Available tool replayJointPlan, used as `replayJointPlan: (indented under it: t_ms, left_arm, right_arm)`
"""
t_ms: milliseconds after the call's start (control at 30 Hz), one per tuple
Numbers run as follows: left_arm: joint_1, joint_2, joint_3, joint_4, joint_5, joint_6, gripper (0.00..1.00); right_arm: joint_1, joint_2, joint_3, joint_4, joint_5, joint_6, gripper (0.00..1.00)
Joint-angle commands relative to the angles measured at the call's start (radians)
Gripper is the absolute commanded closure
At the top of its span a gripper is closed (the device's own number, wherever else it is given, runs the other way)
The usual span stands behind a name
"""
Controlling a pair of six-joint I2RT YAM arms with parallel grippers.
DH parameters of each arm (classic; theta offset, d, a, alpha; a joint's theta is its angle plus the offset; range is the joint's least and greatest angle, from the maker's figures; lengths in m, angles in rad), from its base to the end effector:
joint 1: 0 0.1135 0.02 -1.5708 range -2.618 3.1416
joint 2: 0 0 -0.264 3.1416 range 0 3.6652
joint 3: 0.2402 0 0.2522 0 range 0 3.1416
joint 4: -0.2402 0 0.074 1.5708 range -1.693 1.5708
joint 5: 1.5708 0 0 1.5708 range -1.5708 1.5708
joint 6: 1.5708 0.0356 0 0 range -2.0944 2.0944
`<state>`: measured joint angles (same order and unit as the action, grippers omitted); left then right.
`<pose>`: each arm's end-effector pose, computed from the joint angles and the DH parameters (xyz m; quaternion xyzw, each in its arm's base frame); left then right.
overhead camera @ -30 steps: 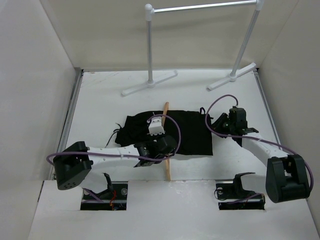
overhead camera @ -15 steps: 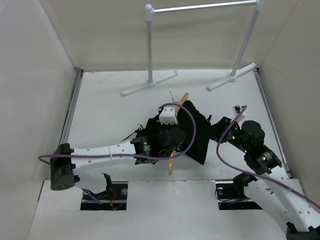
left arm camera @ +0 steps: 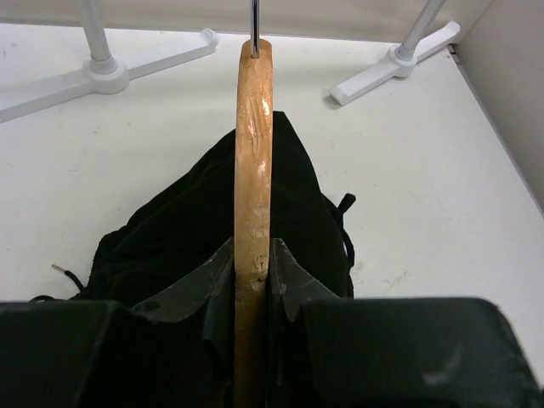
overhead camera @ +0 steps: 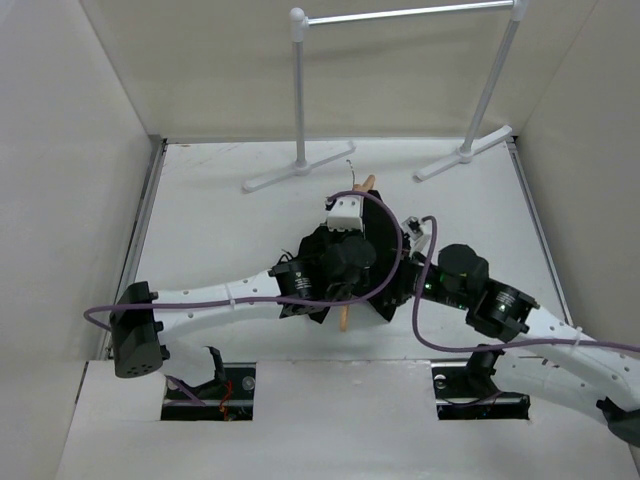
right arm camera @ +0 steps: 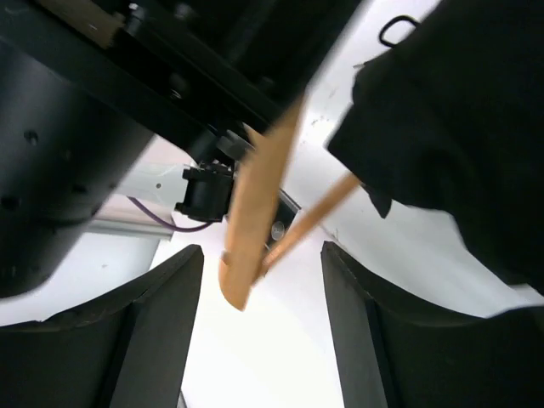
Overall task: Place the trousers on the hanger
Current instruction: Place the trousers on the hanger, then place the hanger at the clothesline.
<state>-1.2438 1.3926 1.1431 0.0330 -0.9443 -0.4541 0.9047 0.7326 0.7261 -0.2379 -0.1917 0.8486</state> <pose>0.1295 -0.2919 0.3506 0.0040 0.7503 -0.1846 0.6348 0.1027 0.1416 0.3221 -0.0809 0.7824 0.5193 0.3341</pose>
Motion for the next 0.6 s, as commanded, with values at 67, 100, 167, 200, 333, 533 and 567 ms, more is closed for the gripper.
replayJointPlan:
  t_ms: [67,100,167,200,333,533,567]
  left_arm:
    - [0.004,-0.023,0.037,0.12,-0.039,0.014,1.0]
    - [0.005,-0.026,0.03,0.123,-0.037,0.012,1.0]
    - [0.005,-0.029,0.027,0.13,-0.037,0.012,1.0]
    - [0.005,-0.029,0.027,0.13,-0.039,0.011,1.0]
    - [0.005,-0.03,0.027,0.134,-0.039,0.006,1.0]
    - [0.001,-0.037,0.018,0.134,-0.047,-0.008,1.0]
    - [0.001,-0.043,0.015,0.134,-0.048,-0.011,1.0]
  right_arm:
    - [0.069,0.08,0.075,0.15,0.064,-0.026,0.35]
    - [0.073,0.088,0.075,0.155,0.064,-0.026,0.35]
    - [0.084,0.114,0.072,0.158,0.075,-0.026,0.35]
    - [0.087,0.123,0.067,0.16,0.084,-0.028,0.35]
    - [0.093,0.149,0.047,0.196,0.112,-0.029,0.35]
    - [0.119,0.16,0.009,0.276,0.153,0.006,0.74]
    - [0.119,0.156,0.006,0.279,0.159,0.013,0.79]
